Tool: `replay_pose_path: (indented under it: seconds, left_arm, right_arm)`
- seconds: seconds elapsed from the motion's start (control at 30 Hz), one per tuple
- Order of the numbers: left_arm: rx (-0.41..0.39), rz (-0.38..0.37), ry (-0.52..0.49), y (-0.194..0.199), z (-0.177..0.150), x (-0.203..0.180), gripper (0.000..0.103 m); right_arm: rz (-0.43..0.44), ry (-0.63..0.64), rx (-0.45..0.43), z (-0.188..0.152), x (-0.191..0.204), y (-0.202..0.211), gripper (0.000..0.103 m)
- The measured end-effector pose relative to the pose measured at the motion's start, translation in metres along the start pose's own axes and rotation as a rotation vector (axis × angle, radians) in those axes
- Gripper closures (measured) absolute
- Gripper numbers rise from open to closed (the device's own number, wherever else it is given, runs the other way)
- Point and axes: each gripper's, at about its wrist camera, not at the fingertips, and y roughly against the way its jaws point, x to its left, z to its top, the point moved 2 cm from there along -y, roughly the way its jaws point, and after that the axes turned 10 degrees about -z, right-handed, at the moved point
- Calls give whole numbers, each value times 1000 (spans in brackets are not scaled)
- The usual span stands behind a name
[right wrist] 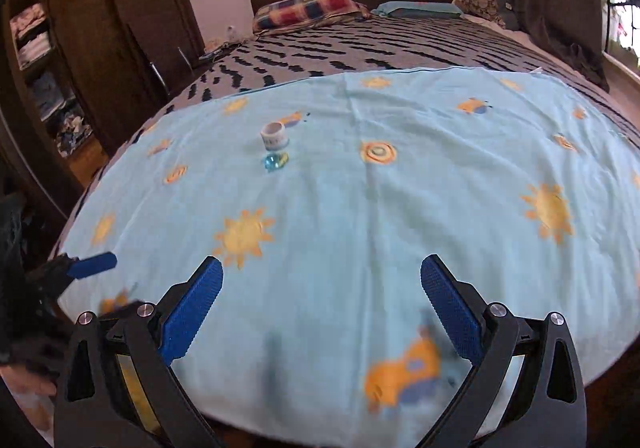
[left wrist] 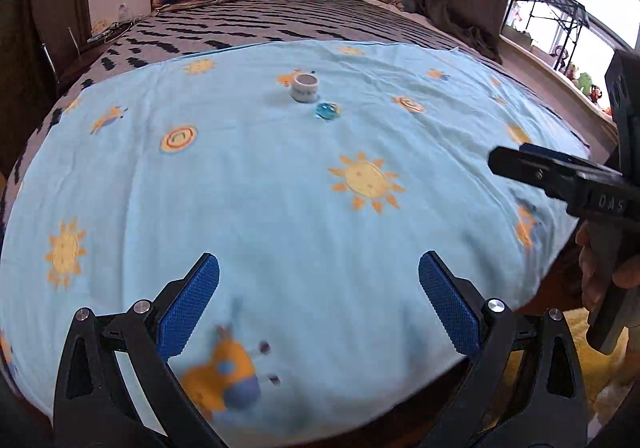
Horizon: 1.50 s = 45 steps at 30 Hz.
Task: Collect trash
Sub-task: 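Grasp the white tape roll with the left tool while the right tool grasps the blue trinket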
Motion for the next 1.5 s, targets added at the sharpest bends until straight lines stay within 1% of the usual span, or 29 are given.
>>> replay_pose_path:
  seconds: [0.13,0.2,0.27,0.33,0.37,0.4,0.43,0.47,0.5,0.53,0.6,0.67,0.7,0.83,1.03,1.07,1.1,1.17,1.3,1.33,1.37,1.43,1.5]
  left_arm:
    - [29,10,-4,-17,15,14,8]
    - [38,18,-7,-25,23,21,8]
    - [43,17,-8,-32,31,27,8]
    - [45,19,-8,-37,37,32,8]
    - [46,20,-8,-39,39,33,8]
    - [50,21,-8,-42,42,36,8]
    - [51,21,-8,-44,44,38,8]
    - [54,22,-8,-47,47,40,8]
    - [56,22,-10,-49,49,41,8]
    - [58,23,-12,-51,51,42,8]
    - [59,23,-15,-55,56,45,8]
    - [59,22,-18,-57,59,46,8]
    - [60,22,-21,-60,61,47,8]
    - [61,15,-25,-70,72,48,8]
    - [59,8,-25,-97,95,47,8]
    - [59,7,-21,-103,100,47,10]
    - [58,7,-22,-109,106,46,11]
    - [58,3,-25,-120,116,44,21]
    - [51,-21,-3,-144,140,44,24]
    - [47,-23,3,-150,145,45,27]
    - [44,-26,6,-157,150,44,33]
    - [48,-23,5,-166,156,44,40]
    - [53,-14,-2,-174,161,44,42]
  right_arm:
    - [22,20,40,32,25,-41,4]
    - [24,37,62,44,36,-59,5]
    - [18,49,77,54,44,-76,13]
    - [27,59,99,63,51,-93,26]
    - [35,65,114,66,55,-102,29]
    - [43,71,133,69,59,-112,37]
    - [50,75,147,71,61,-118,42]
    - [56,80,161,72,64,-125,45]
    - [57,87,174,74,67,-132,52]
    - [56,92,181,75,69,-136,57]
    - [52,108,186,76,74,-143,64]
    - [46,120,180,76,75,-147,72]
    - [42,125,174,77,75,-147,74]
    - [20,136,139,81,67,-141,74]
    - [-26,82,82,102,23,-128,74]
    - [-29,79,78,105,18,-128,74]
    - [-36,75,71,108,11,-126,74]
    - [-42,70,65,110,-2,-124,74]
    - [-56,73,65,112,-19,-124,74]
    - [-59,76,68,110,-23,-125,74]
    - [-59,78,72,109,-26,-125,74]
    - [-60,79,78,106,-32,-126,74]
    - [-56,75,84,103,-37,-126,74]
